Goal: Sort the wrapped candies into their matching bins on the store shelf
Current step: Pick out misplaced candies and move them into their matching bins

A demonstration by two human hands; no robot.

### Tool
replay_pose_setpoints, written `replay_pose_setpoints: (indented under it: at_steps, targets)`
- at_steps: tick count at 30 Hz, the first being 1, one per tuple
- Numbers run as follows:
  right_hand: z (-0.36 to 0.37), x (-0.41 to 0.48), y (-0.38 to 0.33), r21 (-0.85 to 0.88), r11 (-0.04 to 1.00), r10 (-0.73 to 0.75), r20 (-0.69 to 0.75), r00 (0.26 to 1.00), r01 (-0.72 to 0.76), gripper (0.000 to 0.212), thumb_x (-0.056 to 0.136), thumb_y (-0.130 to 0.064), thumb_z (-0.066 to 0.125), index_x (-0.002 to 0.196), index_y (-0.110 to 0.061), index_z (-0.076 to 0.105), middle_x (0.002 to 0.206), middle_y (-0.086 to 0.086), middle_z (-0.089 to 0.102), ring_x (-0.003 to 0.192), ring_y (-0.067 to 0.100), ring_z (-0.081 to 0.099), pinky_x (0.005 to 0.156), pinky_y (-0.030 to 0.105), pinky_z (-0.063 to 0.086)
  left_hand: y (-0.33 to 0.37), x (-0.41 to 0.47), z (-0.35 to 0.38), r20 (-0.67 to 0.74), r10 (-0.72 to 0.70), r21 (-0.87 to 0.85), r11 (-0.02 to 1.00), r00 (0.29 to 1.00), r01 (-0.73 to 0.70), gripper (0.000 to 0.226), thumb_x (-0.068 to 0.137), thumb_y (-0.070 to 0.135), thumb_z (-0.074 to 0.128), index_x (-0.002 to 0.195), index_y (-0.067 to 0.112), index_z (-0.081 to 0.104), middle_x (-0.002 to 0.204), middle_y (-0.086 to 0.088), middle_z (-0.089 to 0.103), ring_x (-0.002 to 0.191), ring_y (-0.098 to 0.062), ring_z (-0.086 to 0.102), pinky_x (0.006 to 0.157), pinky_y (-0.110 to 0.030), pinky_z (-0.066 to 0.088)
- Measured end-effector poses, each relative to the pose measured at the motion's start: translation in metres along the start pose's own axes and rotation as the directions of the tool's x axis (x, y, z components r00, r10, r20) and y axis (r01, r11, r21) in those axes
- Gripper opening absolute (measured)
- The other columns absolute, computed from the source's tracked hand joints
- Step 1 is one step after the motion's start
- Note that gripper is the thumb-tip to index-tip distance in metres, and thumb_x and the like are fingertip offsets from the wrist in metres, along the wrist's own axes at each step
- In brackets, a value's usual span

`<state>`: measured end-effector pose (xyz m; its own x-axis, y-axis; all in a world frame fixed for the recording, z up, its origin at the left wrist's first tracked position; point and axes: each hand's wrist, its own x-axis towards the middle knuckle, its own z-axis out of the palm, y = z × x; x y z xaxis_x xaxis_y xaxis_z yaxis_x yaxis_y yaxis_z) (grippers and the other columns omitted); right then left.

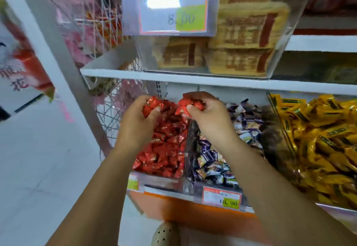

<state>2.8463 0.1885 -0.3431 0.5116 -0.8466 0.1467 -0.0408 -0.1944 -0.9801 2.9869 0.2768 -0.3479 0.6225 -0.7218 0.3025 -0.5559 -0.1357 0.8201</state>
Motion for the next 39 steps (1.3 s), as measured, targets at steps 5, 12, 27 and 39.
replay_pose_setpoints:
  at_steps: [5,12,27,39]
  targets:
    - [0.011,0.003,0.003,-0.202,0.979,0.004,0.211,0.978,0.039,0.044,0.102,-0.014,0.042,0.142,-0.034,0.043,0.149,-0.015,0.036,0.129,-0.001,0.038,0.105,0.018,0.031,-0.026,0.004,-0.01,0.245,-0.068,0.045,0.997,0.967,0.059,0.045,0.098,0.02,0.051,0.141,0.03,0.043,0.144,0.007,0.044,0.135,-0.011,0.038,0.111,-0.023,0.026]
    - [-0.056,-0.022,-0.017,-0.345,0.939,0.047,0.113,0.993,-0.005,0.036,0.103,-0.015,0.042,0.136,-0.027,0.051,0.128,-0.015,0.054,0.122,0.004,0.049,0.098,0.02,0.034,0.009,-0.009,0.002,0.286,0.062,-0.003,0.998,0.956,-0.063,0.042,0.1,0.021,0.048,0.14,0.033,0.044,0.152,0.009,0.034,0.142,-0.006,0.025,0.114,-0.021,0.016]
    - [-0.22,-0.075,0.04,-0.841,0.519,0.191,-0.061,0.98,-0.153,0.046,0.091,-0.03,0.063,0.135,-0.03,0.05,0.139,-0.005,0.045,0.127,0.015,0.037,0.099,0.026,0.037,0.101,-0.076,0.145,0.709,0.259,0.042,0.913,0.656,-0.406,0.068,0.091,0.056,0.043,0.151,0.039,0.015,0.156,0.025,0.005,0.141,0.005,0.007,0.11,-0.017,0.008]
    - [-0.238,-0.05,0.061,-0.96,0.162,-0.21,-0.259,0.943,-0.228,0.036,0.081,-0.021,0.069,0.106,-0.047,0.067,0.144,0.003,0.038,0.13,0.033,0.029,0.098,0.05,0.03,0.101,-0.068,0.155,0.785,0.168,0.122,0.902,0.597,-0.414,0.081,0.071,0.077,0.036,0.144,0.055,0.01,0.154,0.031,-0.004,0.139,0.009,-0.005,0.118,-0.032,0.005]
